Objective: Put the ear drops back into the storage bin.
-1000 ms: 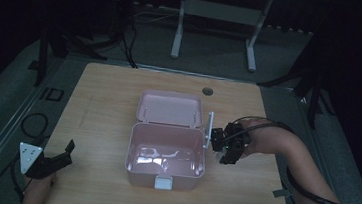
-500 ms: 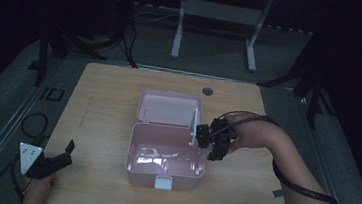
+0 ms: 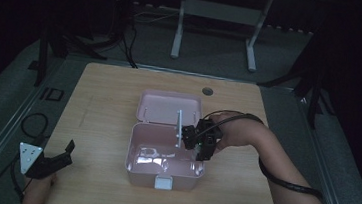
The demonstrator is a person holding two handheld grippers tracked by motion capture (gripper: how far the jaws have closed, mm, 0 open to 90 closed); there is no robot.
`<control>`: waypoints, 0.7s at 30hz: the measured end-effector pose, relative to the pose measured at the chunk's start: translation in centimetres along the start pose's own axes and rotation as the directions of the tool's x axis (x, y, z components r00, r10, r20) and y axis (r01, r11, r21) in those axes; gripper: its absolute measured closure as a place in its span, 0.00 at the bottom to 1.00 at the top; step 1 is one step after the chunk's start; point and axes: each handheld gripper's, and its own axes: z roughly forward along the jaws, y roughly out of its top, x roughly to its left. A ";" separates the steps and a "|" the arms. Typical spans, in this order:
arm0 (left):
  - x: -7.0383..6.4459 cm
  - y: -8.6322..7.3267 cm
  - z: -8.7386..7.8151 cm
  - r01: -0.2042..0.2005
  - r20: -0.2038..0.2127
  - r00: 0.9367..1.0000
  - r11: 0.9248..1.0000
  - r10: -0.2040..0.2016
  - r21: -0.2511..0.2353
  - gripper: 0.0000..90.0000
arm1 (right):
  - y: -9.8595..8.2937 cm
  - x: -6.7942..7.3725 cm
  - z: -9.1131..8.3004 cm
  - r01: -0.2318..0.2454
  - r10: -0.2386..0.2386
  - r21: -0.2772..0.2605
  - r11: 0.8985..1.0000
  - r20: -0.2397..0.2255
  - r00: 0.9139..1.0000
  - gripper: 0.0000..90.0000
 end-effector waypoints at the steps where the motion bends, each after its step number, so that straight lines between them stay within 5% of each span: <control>1: 0.0 0.0 0.0 0.000 0.000 1.000 1.000 0.000 0.000 0.01 | 0.2 0.0 0.1 0.003 -0.003 0.001 1.000 -0.001 1.000 0.66; 11: 0.0 0.0 0.0 0.002 0.002 1.000 1.000 -0.002 0.000 0.01 | 1.5 -0.3 1.5 0.047 -0.047 0.001 0.999 -0.012 0.999 0.66; 21: 0.0 0.0 0.0 0.002 0.005 1.000 1.000 -0.002 -0.001 0.01 | 2.2 -0.8 5.0 0.092 -0.091 0.042 0.995 -0.020 0.996 0.66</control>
